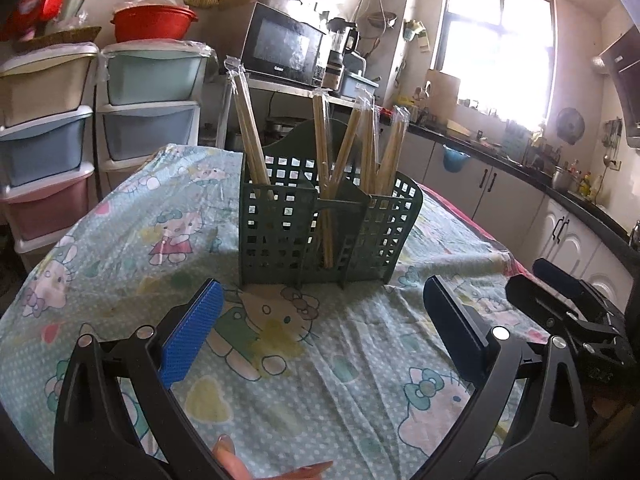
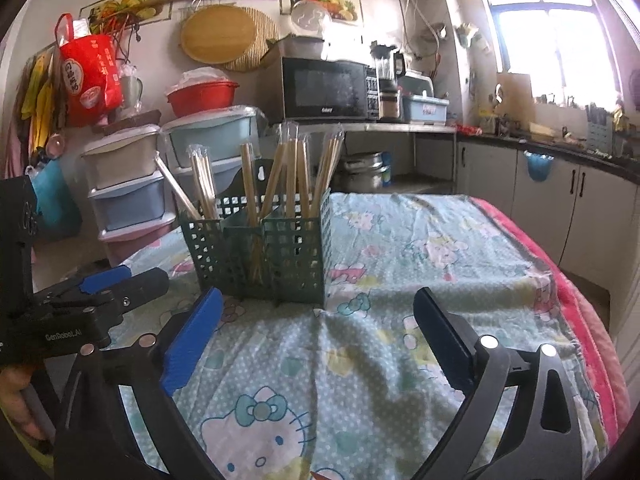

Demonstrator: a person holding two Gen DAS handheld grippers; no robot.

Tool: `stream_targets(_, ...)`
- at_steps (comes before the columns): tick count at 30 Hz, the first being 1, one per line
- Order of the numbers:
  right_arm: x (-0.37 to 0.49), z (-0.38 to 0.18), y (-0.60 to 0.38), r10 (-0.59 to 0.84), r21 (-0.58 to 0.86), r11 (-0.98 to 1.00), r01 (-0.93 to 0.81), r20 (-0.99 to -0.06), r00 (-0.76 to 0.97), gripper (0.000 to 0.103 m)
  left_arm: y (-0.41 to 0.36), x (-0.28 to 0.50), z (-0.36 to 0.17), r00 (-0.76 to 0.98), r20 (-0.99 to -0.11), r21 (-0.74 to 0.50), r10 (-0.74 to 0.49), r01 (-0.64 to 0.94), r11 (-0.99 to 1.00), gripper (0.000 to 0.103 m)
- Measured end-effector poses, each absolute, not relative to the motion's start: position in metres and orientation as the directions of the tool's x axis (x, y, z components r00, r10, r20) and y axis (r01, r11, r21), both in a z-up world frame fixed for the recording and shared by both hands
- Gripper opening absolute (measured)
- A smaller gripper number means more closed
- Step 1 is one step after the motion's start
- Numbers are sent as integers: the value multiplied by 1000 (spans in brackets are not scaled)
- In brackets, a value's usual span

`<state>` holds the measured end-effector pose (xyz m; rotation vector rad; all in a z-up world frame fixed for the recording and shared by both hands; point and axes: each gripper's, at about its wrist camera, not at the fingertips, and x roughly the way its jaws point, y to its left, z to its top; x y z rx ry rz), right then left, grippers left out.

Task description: Organize utensils

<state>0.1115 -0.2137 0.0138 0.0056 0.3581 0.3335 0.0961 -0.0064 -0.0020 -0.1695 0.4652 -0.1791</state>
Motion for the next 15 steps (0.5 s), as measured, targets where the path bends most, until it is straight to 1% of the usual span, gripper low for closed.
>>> stream_targets(3,105,12,-213,296,28,953,-302,-301,907,94,-6,94,-4,886,-416,-198,-207,134,971,92)
stream_targets(6,101,10,-214,299,31,953,-302,-265,917,95,-7,92,-5,895,-394,-195,-210,142,970,92)
stream_targets(15,102,7,-217,304,53,952,-301,-270,913,96,-10,88,-7,902,-375,-180,-213,154,972,92)
